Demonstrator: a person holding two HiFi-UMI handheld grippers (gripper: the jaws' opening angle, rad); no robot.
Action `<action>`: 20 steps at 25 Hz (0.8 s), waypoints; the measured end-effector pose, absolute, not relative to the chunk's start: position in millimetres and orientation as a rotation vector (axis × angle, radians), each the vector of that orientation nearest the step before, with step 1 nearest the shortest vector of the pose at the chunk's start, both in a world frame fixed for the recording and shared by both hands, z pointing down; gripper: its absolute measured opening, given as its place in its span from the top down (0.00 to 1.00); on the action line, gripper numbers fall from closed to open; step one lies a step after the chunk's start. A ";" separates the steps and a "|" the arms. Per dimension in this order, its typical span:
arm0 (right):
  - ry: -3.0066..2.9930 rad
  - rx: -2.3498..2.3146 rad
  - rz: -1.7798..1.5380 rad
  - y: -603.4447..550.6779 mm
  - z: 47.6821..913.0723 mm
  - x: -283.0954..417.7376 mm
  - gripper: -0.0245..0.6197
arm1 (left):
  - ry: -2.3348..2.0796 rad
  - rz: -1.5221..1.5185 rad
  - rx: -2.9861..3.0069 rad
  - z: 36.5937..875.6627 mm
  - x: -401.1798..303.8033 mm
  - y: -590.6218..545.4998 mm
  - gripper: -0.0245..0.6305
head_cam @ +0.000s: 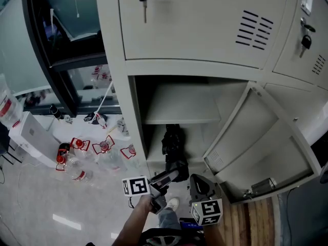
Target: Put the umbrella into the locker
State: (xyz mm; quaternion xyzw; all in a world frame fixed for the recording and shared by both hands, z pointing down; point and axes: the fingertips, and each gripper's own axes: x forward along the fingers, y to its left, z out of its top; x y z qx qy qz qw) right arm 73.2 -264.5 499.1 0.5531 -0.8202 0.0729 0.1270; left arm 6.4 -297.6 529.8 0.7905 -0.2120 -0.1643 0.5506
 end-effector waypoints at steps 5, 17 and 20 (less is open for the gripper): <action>-2.409 1.600 0.184 -253.4 493.1 67.3 0.96 | -0.675 -0.352 1.954 525.4 -17.9 -289.2 0.43; -2.437 1.593 0.132 -229.7 481.6 60.1 0.96 | -1.190 -0.320 2.227 484.6 -76.3 -277.9 0.92; -2.435 1.594 0.124 -226.4 480.4 60.3 0.96 | -1.283 -0.199 2.295 485.7 -78.2 -273.2 0.93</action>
